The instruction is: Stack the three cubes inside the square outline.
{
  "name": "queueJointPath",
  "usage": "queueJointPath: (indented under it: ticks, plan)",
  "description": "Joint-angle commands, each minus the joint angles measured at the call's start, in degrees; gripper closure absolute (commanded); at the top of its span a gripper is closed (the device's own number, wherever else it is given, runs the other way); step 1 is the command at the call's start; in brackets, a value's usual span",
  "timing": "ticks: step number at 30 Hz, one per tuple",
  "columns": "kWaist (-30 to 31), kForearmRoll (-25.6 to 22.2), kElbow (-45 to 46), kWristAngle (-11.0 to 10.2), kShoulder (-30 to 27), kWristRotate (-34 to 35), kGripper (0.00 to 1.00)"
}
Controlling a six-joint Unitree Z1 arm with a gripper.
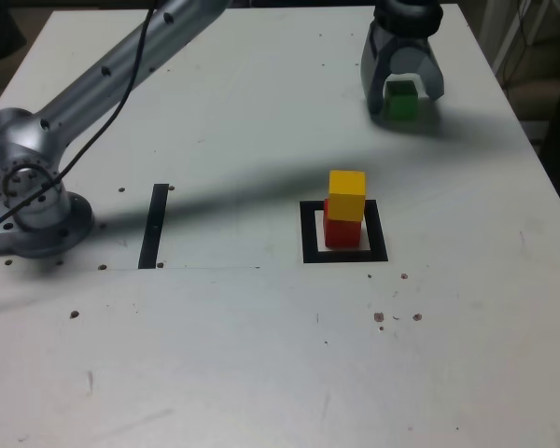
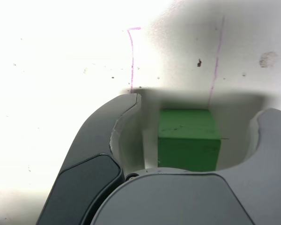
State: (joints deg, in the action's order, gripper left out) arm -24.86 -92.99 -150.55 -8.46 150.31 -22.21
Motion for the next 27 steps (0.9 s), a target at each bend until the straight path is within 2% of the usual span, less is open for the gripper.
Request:
queueJointPath:
  ticks: [1,18,27]
  plan:
    - [0.19,-0.66,-0.41,-0.23,0.25,0.08,0.7]
    - [0.43,-0.78,0.03,-0.4,-0.35,-0.26,0.71]
    - [1.28,-0.79,2.5,-0.7,-3.61,-0.35,0.71]
